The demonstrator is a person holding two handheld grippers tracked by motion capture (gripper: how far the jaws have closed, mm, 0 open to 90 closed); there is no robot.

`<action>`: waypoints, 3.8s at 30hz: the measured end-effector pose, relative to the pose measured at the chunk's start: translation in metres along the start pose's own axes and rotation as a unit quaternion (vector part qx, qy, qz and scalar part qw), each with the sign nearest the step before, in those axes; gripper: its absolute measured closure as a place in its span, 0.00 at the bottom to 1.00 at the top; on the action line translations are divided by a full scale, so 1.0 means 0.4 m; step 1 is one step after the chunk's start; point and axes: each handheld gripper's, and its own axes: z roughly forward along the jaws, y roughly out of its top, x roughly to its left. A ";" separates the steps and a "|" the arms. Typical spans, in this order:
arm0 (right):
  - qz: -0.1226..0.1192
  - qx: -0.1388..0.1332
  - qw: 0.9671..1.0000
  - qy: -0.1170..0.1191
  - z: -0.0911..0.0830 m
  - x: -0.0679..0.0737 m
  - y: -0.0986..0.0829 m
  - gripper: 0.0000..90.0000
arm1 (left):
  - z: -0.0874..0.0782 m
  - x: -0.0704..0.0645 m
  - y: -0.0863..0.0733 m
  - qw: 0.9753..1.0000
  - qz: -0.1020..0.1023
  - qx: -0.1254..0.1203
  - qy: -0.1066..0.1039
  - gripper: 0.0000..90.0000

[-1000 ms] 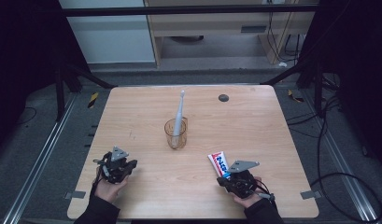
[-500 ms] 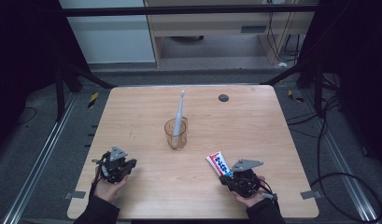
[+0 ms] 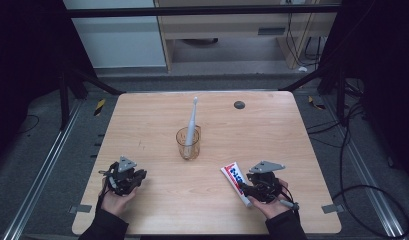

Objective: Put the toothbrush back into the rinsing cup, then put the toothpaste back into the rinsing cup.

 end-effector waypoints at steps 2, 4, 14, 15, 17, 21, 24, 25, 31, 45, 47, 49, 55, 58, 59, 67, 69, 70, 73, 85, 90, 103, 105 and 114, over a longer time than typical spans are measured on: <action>0.005 0.005 1.000 -0.005 0.000 0.000 0.005 0.56 | 0.001 0.000 0.000 1.000 0.000 0.000 0.001 0.90; 0.005 0.010 1.000 -0.014 0.002 -0.001 0.010 0.54 | 0.001 0.000 0.000 1.000 0.001 0.000 0.002 0.89; -0.002 0.028 0.999 -0.020 0.023 0.003 0.028 0.50 | 0.001 0.003 0.002 1.000 0.001 -0.005 0.008 0.80; -0.001 0.029 0.999 -0.020 0.025 0.004 0.030 0.50 | 0.001 0.002 0.003 1.000 0.001 -0.005 0.009 0.79; -0.005 0.031 0.999 -0.019 0.032 0.005 0.037 0.50 | 0.003 0.002 0.003 1.000 0.003 -0.004 0.012 0.77; -0.002 0.036 0.999 -0.017 0.045 0.007 0.044 0.49 | 0.003 0.007 0.003 1.000 0.003 -0.005 0.021 0.73; -0.006 0.041 0.999 -0.021 0.055 0.012 0.047 0.49 | 0.004 0.012 0.002 1.000 0.004 -0.004 0.026 0.71; -0.005 0.045 0.999 -0.022 0.060 0.013 0.048 0.49 | 0.005 0.012 0.001 1.000 0.004 -0.004 0.028 0.70; -0.001 0.056 0.998 -0.021 0.075 0.012 0.058 0.47 | 0.007 0.014 0.001 0.999 0.006 -0.002 0.032 0.68; 0.001 0.087 0.996 -0.029 0.121 0.008 0.076 0.44 | 0.009 0.018 -0.002 0.999 0.009 0.001 0.034 0.66; 0.002 0.089 0.996 -0.030 0.125 0.005 0.077 0.44 | 0.010 0.018 -0.002 0.999 0.009 0.002 0.034 0.66; 0.006 0.090 0.995 -0.030 0.127 0.003 0.077 0.43 | 0.010 0.018 -0.002 0.999 0.009 0.002 0.034 0.66; 0.009 0.096 0.995 -0.027 0.136 0.000 0.079 0.42 | 0.009 0.017 -0.002 0.999 0.009 0.002 0.034 0.65; 0.008 0.101 0.995 -0.028 0.143 -0.002 0.078 0.42 | 0.010 0.017 -0.001 0.999 0.010 0.002 0.033 0.65; 0.010 0.103 0.994 -0.025 0.145 -0.001 0.078 0.41 | 0.010 0.017 -0.001 0.999 0.010 0.002 0.033 0.65; 0.009 0.112 0.993 -0.027 0.159 0.000 0.074 0.41 | 0.011 0.016 -0.001 0.999 0.010 0.003 0.033 0.65; 0.007 0.115 0.993 -0.026 0.163 0.001 0.074 0.41 | 0.011 0.016 -0.001 0.999 0.011 0.003 0.032 0.65; 0.006 0.117 0.993 -0.026 0.167 0.002 0.074 0.41 | 0.011 0.016 -0.001 0.999 0.011 0.003 0.032 0.65; 0.005 0.121 0.992 -0.031 0.173 0.001 0.073 0.41 | 0.012 0.016 -0.001 0.999 0.011 0.004 0.032 0.65; 0.006 0.137 0.990 -0.032 0.184 -0.001 0.071 0.41 | 0.014 0.015 -0.001 0.999 0.012 0.007 0.030 0.66; 0.010 0.140 0.990 -0.030 0.189 -0.005 0.071 0.40 | 0.015 0.014 0.000 0.999 0.013 0.008 0.030 0.66; 0.001 0.146 0.989 -0.037 0.192 0.009 0.074 0.49 | 0.017 0.012 0.001 0.999 0.012 0.009 0.028 0.66; 0.002 0.147 0.988 -0.038 0.191 0.011 0.075 0.52 | 0.017 0.012 0.000 0.999 0.012 0.009 0.028 0.66; 0.012 0.146 0.989 -0.026 0.168 0.004 0.084 0.73 | 0.017 0.012 0.001 0.999 0.013 0.009 0.027 0.67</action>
